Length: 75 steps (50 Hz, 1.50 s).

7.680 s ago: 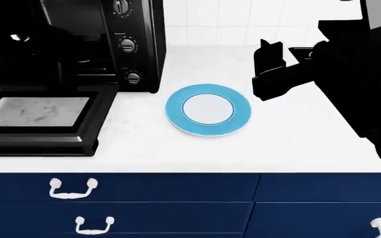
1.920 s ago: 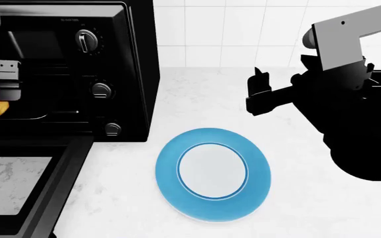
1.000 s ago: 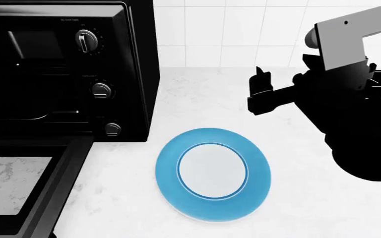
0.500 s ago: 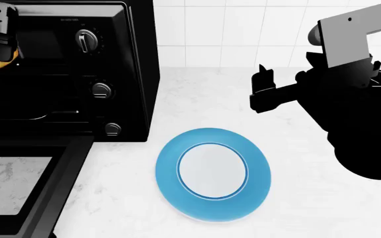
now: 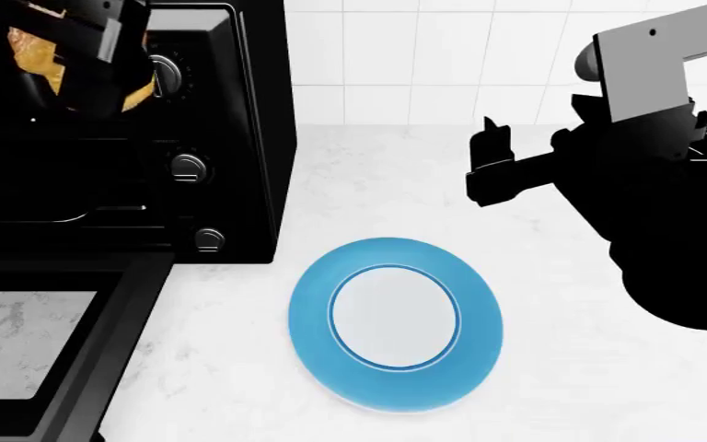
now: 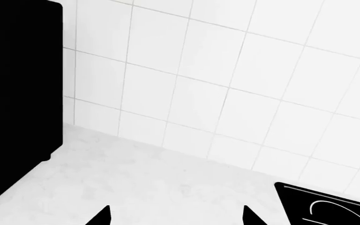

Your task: Pick the scone from the tray and place it on the plate on the counter.

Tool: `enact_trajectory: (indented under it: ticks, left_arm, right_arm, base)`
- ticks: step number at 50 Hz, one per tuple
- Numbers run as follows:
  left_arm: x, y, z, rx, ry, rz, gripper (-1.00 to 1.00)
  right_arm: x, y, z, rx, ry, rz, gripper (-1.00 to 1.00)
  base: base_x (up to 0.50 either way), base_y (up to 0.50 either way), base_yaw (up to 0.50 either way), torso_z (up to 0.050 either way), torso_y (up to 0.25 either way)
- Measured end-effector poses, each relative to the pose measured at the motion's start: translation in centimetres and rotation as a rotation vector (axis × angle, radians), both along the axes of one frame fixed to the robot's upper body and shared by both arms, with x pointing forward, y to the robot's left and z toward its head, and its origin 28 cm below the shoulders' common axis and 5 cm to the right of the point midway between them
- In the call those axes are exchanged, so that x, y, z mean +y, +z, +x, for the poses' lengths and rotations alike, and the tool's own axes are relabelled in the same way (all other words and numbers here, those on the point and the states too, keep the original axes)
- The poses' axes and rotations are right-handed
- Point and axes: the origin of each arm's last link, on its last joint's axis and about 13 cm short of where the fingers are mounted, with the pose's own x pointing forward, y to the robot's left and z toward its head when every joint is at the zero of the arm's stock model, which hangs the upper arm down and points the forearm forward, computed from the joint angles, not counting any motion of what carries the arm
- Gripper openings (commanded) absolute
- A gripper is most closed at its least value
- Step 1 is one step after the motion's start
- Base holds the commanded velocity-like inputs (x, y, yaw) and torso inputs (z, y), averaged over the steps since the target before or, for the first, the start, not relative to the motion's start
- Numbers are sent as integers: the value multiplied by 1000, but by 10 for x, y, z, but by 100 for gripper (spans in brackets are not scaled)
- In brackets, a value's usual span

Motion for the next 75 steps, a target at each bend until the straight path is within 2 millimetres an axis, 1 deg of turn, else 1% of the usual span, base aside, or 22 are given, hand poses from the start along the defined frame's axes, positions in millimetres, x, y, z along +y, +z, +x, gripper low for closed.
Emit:
enact_trajectory:
  ticks: [6, 12, 25, 41, 49, 57, 66, 75]
  left_arm:
    - [-13, 1, -8, -3, -89, 14, -100]
    - [-28, -4, -7, 2, -162, 34, -100]
    - [-60, -21, 11, 24, -272, 41, -100]
    - [-84, -42, 34, 61, -380, 11, -100]
    - [-93, -58, 45, 98, -416, -3, -100]
    - [-103, -82, 59, 159, -444, -7, -100]
    - [-114, -105, 66, 214, -486, 1, -100]
    - [-122, -123, 73, 240, -513, -5, -100]
  right_arm:
    - [0, 0, 0, -1, 0, 1, 100]
    - [0, 0, 1, -2, -1, 3, 100]
    - [0, 0, 3, -5, -10, 3, 100]
    - [-5, 4, 7, -19, -87, 11, 100]
    - [-7, 6, 7, -22, -98, 12, 100]
    - [-8, 5, 8, -23, -103, 13, 100]
    - [-9, 4, 9, -22, -105, 14, 100]
    - [-9, 3, 10, -21, -106, 12, 100]
  base:
    - [0, 0, 0, 0, 0]
    - [0, 0, 0, 0, 0]
    - [0, 0, 0, 0, 0]
    - [0, 0, 0, 0, 1]
    - [0, 0, 0, 0, 0]
    - [0, 0, 0, 0, 0]
    - [0, 0, 0, 0, 0]
    - [0, 0, 0, 0, 1]
